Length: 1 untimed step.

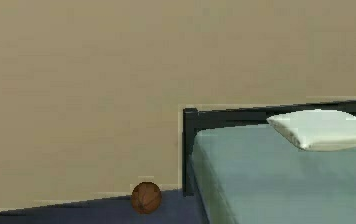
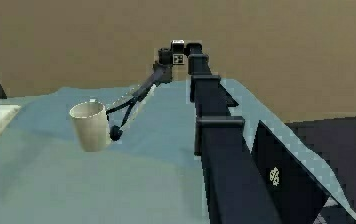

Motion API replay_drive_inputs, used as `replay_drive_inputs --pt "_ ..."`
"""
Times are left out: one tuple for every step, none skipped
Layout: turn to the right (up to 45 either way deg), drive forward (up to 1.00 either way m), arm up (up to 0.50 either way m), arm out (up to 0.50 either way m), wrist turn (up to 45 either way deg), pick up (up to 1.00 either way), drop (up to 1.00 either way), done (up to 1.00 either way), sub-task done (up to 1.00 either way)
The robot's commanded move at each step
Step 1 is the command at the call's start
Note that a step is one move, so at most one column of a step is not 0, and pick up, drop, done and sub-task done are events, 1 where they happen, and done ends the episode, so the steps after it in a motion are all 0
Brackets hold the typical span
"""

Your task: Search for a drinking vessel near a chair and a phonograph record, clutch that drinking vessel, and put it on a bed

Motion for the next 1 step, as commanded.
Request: replay_drive_inputs --pt "0.0 0.0 0.0 0.0 45.0 0.0 0.0 0.0 0.0"
